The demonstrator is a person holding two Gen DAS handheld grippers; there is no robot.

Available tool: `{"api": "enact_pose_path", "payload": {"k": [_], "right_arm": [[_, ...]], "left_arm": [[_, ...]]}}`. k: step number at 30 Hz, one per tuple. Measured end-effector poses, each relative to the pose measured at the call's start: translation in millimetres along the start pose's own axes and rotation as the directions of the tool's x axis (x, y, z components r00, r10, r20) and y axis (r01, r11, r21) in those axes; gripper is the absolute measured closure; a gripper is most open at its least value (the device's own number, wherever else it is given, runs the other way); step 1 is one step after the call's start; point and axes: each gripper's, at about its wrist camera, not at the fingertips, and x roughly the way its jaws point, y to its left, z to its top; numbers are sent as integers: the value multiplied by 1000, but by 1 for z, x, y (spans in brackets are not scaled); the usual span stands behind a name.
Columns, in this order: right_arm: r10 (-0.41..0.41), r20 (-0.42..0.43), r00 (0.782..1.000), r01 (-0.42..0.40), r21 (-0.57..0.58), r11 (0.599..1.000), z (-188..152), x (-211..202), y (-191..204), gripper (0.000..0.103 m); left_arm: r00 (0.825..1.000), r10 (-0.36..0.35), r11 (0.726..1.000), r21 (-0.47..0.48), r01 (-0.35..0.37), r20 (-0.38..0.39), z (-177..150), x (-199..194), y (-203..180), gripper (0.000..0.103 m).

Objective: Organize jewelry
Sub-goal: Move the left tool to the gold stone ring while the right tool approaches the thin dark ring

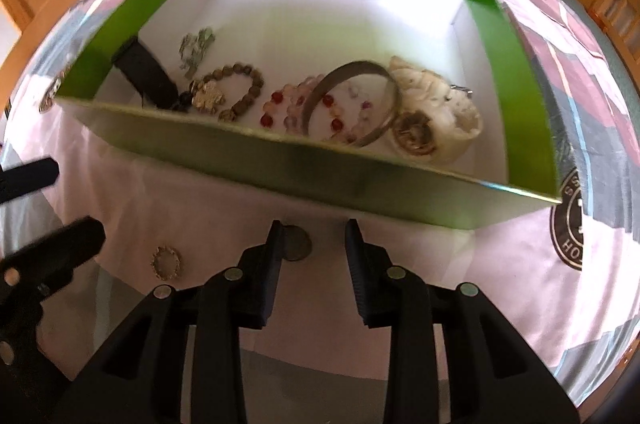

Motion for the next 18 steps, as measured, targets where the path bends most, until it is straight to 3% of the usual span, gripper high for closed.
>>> {"api": "enact_pose_path", "payload": {"k": [2, 4, 9, 12, 14, 18], "right_arm": [[6, -5, 1000, -6, -20, 1000, -1, 0, 5, 93], [7, -17, 1000, -8, -27, 1000, -3, -1, 6, 95], [19, -58, 998, -19, 0, 1000, -11, -5, -6, 95], [75, -74, 994, -66, 116, 991, -15, -12, -34, 94], [131, -60, 990, -116, 208, 971, -15, -17, -55, 85], [144, -24, 989, -132, 274, 953, -16, -27, -71, 84]], "left_arm": [[1000, 3, 1000, -7, -3, -6, 0, 2, 2, 34], [1000, -1, 1000, -9, 1, -9, 0, 3, 2, 33], [999, -12, 1000, 12, 12, -32, -3, 10, -7, 33], [999, -8, 999, 36, 10, -50, -7, 18, -16, 33], [998, 2, 998, 68, 3, -67, -11, 25, -26, 33], [996, 28, 992, 122, -17, -89, -17, 39, -42, 34]]}}
